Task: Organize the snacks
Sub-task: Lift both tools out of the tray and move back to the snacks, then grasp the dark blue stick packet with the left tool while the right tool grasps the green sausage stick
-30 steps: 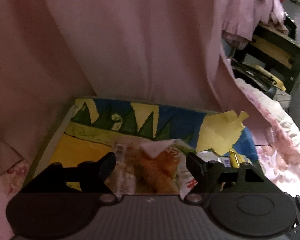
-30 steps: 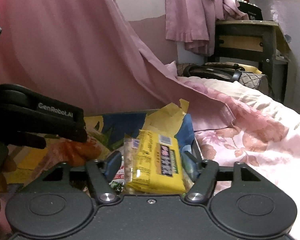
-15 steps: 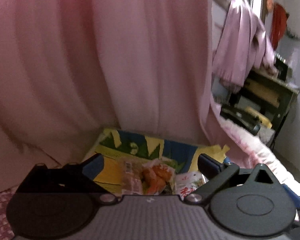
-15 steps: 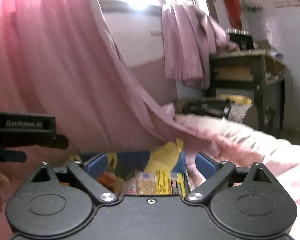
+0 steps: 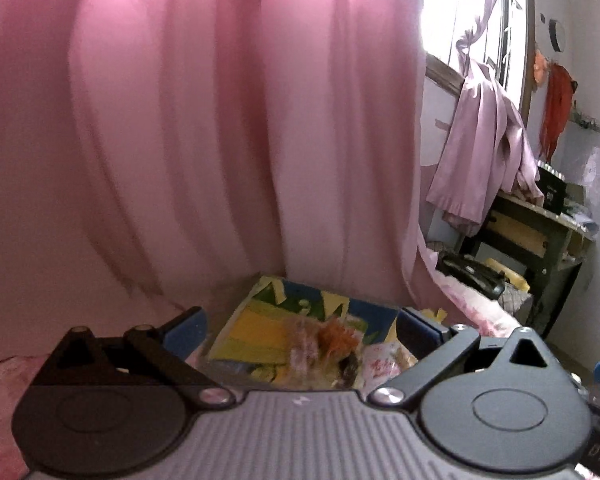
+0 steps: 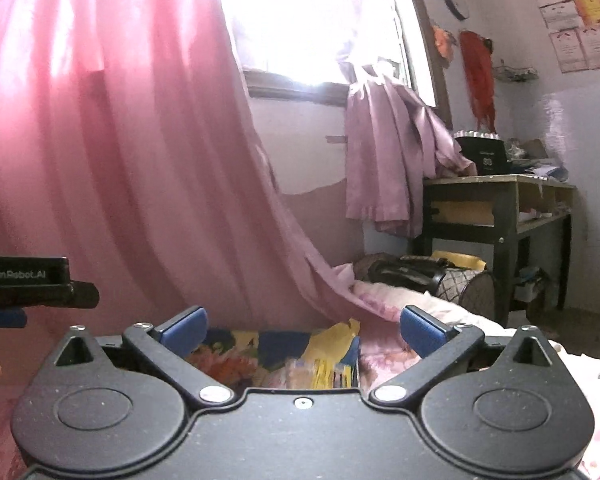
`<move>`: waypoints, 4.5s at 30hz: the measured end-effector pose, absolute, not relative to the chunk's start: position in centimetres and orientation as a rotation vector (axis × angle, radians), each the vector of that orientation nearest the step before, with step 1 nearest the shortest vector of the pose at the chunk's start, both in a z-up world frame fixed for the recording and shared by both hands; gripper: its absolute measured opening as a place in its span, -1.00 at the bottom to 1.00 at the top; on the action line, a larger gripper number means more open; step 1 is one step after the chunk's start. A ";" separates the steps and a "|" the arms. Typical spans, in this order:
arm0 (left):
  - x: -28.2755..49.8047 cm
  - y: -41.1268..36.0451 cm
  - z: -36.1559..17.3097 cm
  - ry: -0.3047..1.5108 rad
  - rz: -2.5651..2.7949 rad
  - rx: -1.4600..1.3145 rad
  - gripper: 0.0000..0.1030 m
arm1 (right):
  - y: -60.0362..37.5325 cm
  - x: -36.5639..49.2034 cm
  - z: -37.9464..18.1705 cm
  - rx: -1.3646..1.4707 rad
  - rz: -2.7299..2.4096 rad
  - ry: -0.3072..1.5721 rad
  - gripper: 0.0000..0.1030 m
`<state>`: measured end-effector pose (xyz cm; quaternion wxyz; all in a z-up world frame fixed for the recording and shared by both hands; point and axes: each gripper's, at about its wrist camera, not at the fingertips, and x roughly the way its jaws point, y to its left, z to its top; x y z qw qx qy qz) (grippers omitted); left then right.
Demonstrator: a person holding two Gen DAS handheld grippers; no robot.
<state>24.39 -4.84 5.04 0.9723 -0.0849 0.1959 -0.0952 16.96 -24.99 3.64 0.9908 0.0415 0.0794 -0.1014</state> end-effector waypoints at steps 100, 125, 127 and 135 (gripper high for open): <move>29.3 2.2 -8.8 1.061 -0.336 0.040 0.69 | -8.4 20.1 -10.2 -0.214 0.160 0.651 0.91; 31.4 4.5 -9.4 1.083 -0.368 -0.162 -0.18 | -6.3 23.2 -11.7 -0.231 0.081 0.611 0.07; 31.4 4.7 -9.5 1.082 -0.367 -0.174 -0.18 | -6.5 24.0 -11.7 -0.208 0.092 0.621 0.12; 31.5 5.1 -9.7 1.082 -0.365 -0.206 -0.19 | -8.5 26.4 -11.4 -0.061 0.091 0.674 -0.54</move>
